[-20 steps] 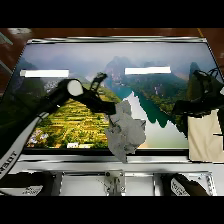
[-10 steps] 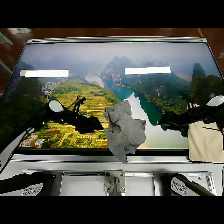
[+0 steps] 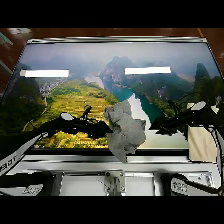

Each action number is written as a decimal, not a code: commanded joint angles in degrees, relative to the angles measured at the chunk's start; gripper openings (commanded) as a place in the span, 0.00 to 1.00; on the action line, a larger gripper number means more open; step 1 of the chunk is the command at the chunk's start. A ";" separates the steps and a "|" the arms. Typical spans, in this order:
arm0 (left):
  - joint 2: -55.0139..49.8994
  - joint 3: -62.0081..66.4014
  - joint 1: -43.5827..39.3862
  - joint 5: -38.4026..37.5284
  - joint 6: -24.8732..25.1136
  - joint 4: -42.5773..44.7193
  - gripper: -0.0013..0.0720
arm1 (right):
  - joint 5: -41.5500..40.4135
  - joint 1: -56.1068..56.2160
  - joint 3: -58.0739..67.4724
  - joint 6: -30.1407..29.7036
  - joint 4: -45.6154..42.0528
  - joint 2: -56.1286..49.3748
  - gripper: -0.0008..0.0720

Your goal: Fold the shirts.

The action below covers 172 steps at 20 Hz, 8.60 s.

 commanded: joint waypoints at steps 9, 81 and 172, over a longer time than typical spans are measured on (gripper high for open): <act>-0.61 1.86 1.92 -4.26 6.75 -2.16 0.07 | -4.39 12.00 -0.22 0.90 0.59 -5.95 0.87; 47.23 -8.96 31.21 -1.73 -1.57 23.30 0.07 | -10.14 -4.72 -24.81 3.89 5.62 13.22 0.97; 9.49 17.66 31.23 -17.25 1.95 34.69 0.07 | -7.28 9.22 7.87 20.74 -5.57 -3.48 0.89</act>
